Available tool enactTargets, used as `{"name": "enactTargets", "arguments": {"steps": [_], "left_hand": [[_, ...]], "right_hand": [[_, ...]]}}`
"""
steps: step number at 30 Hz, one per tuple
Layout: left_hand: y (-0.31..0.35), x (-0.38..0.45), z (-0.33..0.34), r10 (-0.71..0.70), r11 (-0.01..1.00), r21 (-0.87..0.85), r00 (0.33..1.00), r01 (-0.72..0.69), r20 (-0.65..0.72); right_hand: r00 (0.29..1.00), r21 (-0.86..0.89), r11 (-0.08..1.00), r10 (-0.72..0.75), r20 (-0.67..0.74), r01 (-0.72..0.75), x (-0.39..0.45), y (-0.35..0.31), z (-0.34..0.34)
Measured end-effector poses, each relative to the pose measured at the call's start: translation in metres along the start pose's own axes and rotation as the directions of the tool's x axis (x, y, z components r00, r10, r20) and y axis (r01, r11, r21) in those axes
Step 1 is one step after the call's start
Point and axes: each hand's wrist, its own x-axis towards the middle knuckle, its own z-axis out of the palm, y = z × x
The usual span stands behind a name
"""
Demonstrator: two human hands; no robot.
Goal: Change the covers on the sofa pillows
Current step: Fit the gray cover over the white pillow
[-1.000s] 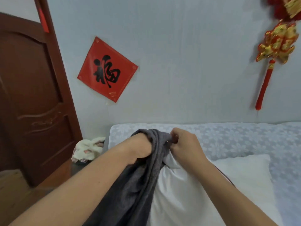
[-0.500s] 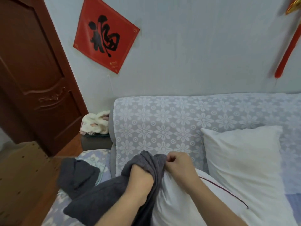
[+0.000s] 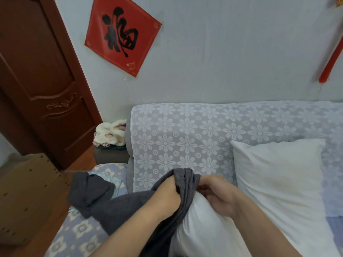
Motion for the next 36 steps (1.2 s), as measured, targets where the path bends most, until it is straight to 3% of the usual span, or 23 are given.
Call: {"name": "enactTargets", "arguments": {"steps": [4, 9, 14, 17, 23, 26, 30, 34, 36], "left_hand": [[0.0, -0.004, 0.006, -0.012, 1.0, -0.027, 0.994, 0.015, 0.107], [-0.007, -0.018, 0.012, 0.097, 0.99, 0.087, 0.976, -0.115, 0.193], [-0.004, -0.028, 0.009, 0.09, 0.959, 0.215, 0.919, -0.183, 0.383], [-0.01, -0.028, 0.007, 0.084, 0.961, 0.194, 0.878, -0.196, 0.471], [-0.031, -0.04, 0.04, 0.115, 0.993, -0.034, 0.964, -0.111, 0.24], [-0.038, -0.044, 0.054, 0.042, 0.995, -0.091, 0.992, -0.031, 0.12], [-0.035, -0.042, 0.052, -0.03, 0.998, -0.062, 0.999, 0.028, -0.036], [-0.034, -0.048, 0.049, 0.113, 0.991, 0.098, 0.966, -0.092, -0.234], [-0.038, -0.047, 0.049, 0.227, 0.97, 0.144, 0.934, -0.193, -0.277]], "right_hand": [[0.997, 0.091, 0.993, 0.08, 0.002, -0.079, -0.005, 0.005, 0.0], [0.985, 0.285, 0.945, 0.135, 0.111, -0.162, -0.019, 0.03, -0.003], [0.981, 0.311, 0.934, 0.139, 0.135, -0.175, -0.025, 0.036, -0.005], [0.977, 0.283, 0.937, 0.182, 0.107, -0.206, -0.027, 0.039, -0.003], [0.984, 0.206, 0.962, 0.181, 0.005, -0.178, -0.034, 0.046, -0.006], [0.994, 0.189, 0.976, 0.111, -0.023, -0.105, -0.04, 0.05, -0.012], [0.993, -0.044, 0.999, -0.016, -0.121, 0.011, -0.053, 0.046, -0.007], [0.995, -0.091, 0.996, -0.001, -0.097, -0.008, -0.071, 0.045, -0.01], [0.988, 0.114, 0.99, 0.094, -0.12, -0.08, -0.074, 0.051, -0.015]]}}
